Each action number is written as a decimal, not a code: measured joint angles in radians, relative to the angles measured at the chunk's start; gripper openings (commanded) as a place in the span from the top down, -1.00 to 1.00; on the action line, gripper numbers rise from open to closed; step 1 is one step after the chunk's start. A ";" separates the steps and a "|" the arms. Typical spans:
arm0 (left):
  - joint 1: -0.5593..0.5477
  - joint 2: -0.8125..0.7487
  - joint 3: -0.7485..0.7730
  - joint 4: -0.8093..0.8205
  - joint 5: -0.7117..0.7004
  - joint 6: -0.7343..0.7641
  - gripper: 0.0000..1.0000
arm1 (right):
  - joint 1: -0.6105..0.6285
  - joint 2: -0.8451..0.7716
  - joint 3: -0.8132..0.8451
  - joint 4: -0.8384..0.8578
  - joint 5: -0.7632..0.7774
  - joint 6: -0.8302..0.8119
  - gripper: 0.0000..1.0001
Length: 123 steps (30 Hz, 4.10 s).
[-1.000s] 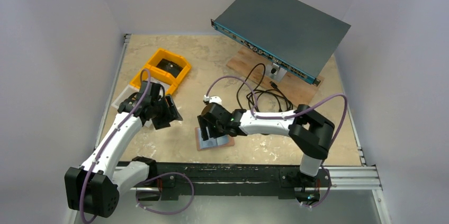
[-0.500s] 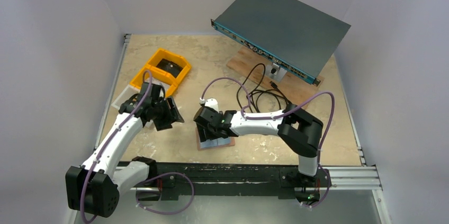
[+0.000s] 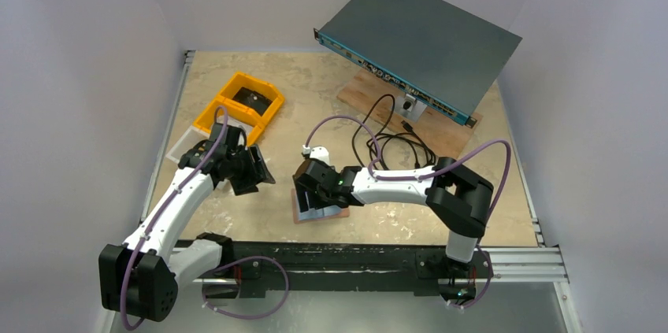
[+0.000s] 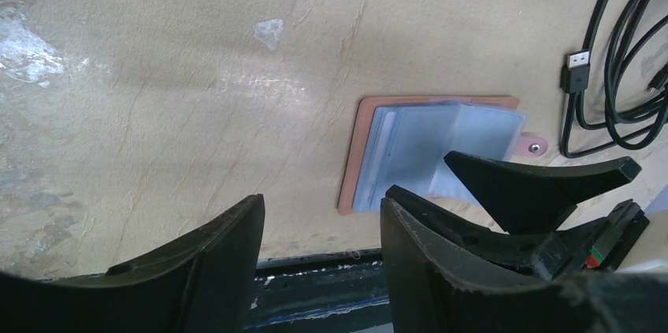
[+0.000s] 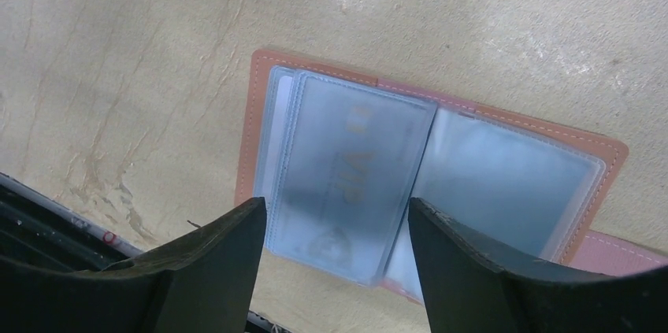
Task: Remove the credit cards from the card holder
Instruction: Remove the credit card from the card holder.
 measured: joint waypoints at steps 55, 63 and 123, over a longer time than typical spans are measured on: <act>-0.328 0.436 -0.014 0.335 0.087 -0.141 1.00 | -0.119 -0.128 -0.265 0.309 -0.224 0.077 0.45; -0.344 0.436 -0.010 0.336 0.080 -0.140 1.00 | -0.119 -0.155 -0.265 0.297 -0.217 0.072 0.39; -0.307 0.245 -0.070 0.239 0.007 -0.129 0.75 | -0.133 -0.073 -0.242 0.332 -0.311 0.039 0.23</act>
